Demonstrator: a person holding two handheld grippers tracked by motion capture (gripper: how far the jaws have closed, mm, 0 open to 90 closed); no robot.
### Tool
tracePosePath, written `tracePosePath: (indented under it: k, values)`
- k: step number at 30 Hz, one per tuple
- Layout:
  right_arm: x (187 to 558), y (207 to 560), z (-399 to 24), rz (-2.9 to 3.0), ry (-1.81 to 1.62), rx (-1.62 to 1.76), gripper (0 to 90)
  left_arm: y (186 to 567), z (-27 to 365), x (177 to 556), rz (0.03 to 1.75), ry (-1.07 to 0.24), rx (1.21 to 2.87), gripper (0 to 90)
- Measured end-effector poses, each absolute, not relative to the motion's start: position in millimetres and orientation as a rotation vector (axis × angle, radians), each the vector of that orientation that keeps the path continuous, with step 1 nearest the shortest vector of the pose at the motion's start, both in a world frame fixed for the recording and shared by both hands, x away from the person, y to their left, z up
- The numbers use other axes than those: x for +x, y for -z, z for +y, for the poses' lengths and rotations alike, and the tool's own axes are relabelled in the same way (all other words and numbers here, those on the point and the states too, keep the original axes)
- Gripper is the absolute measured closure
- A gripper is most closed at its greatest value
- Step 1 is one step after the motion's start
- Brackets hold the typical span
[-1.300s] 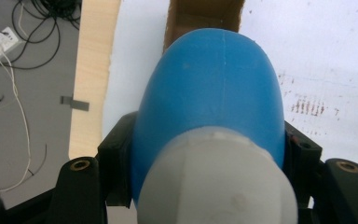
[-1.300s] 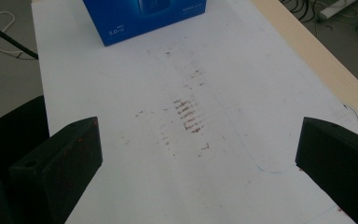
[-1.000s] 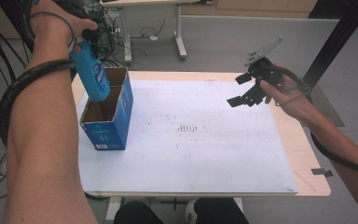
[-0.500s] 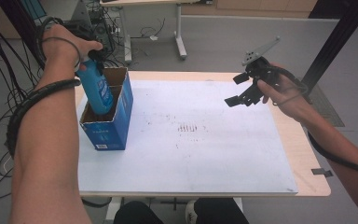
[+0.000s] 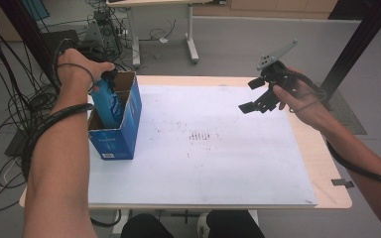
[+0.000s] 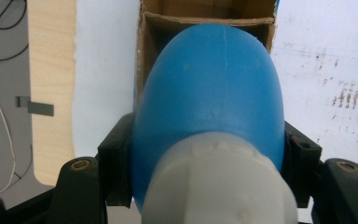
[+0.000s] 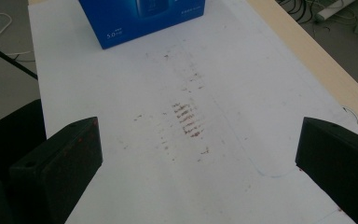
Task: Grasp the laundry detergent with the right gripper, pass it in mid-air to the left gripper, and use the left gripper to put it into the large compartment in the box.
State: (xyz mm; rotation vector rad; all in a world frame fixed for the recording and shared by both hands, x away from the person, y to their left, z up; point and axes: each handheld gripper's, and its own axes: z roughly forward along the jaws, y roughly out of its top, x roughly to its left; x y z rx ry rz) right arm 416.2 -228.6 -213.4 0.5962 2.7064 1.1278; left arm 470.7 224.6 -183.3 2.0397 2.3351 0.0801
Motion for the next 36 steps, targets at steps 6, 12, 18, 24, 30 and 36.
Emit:
tracePosePath:
  k: [6,12,18,24,30,36]
  values:
    - [416.3,216.2,-227.7,2.713,-1.117,0.595,0.3,199.9,223.0,471.1,2.328,-0.077,2.058,36.4]
    - [417.2,218.6,-230.1,2.712,-1.112,0.608,0.2,215.8,224.6,470.8,2.320,-0.066,2.068,36.5]
    - [418.3,220.1,-231.1,2.714,-1.113,0.614,0.2,230.5,223.6,471.2,2.318,-0.095,2.074,36.5]
    - [419.1,223.0,-230.6,2.718,-1.113,0.616,0.2,245.7,224.9,470.4,2.320,-0.112,2.070,36.5]
    - [420.3,224.0,-230.6,2.718,-1.115,0.615,0.2,256.3,225.5,469.4,2.305,-0.116,2.085,36.5]
    - [420.3,224.5,-230.4,2.719,-1.115,0.620,0.3,263.0,226.2,468.1,2.303,-0.111,2.086,36.5]
